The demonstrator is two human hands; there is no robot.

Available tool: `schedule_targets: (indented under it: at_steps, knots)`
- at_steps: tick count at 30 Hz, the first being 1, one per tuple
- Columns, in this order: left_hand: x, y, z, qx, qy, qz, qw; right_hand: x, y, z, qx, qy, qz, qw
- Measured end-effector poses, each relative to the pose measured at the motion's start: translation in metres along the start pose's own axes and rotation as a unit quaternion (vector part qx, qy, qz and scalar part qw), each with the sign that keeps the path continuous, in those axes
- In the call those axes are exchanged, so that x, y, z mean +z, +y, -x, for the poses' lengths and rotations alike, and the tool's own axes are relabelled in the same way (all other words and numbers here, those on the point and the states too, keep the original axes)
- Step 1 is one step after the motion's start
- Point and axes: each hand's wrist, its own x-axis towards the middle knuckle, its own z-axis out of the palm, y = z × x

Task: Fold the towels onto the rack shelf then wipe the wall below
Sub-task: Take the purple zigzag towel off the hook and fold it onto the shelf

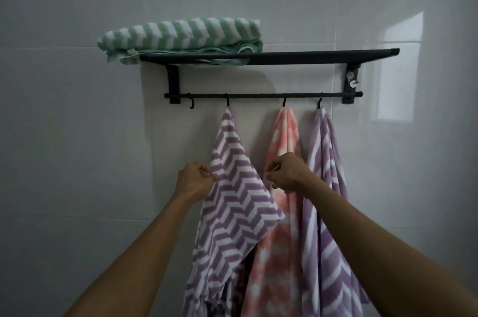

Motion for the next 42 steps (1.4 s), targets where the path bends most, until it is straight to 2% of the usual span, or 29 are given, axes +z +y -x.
schedule_targets:
  at_steps: [4,7,10,14,20,26,31,34,38,42]
  knots:
    - [0.011,-0.001,-0.052,0.033,-0.003,0.014,0.999,0.014,-0.002,-0.043,0.015,0.012,-0.004,1.0]
    - [0.019,0.004,-0.086,0.057,-0.053,0.073,0.994,0.03,-0.008,-0.073,-0.002,0.002,-0.017,1.0]
    - [0.029,0.009,-0.108,0.058,-0.087,0.158,0.982,0.05,-0.012,-0.096,0.005,-0.032,-0.094,0.995]
    - [0.037,0.012,-0.132,0.065,-0.101,0.198,0.973,0.064,-0.018,-0.121,-0.01,-0.012,-0.174,0.985]
    - [0.037,0.023,-0.149,0.083,-0.088,0.219,0.968,0.069,-0.038,-0.143,-0.036,0.015,-0.265,0.964]
    - [0.03,0.033,-0.163,0.145,-0.031,0.209,0.967,0.061,-0.059,-0.168,-0.07,0.099,-0.242,0.963]
    - [0.031,0.029,-0.162,0.15,-0.018,0.239,0.959,0.066,-0.06,-0.174,-0.09,0.134,-0.233,0.959]
    - [0.03,0.021,-0.157,0.128,-0.023,0.255,0.958,0.069,-0.056,-0.167,-0.08,0.086,-0.242,0.963]
    - [0.021,0.011,-0.148,0.068,-0.011,0.273,0.96,0.064,-0.047,-0.15,-0.042,-0.062,-0.306,0.949]
    - [0.012,0.01,-0.13,0.044,-0.01,0.314,0.948,0.069,-0.039,-0.129,-0.055,-0.11,-0.209,0.97]
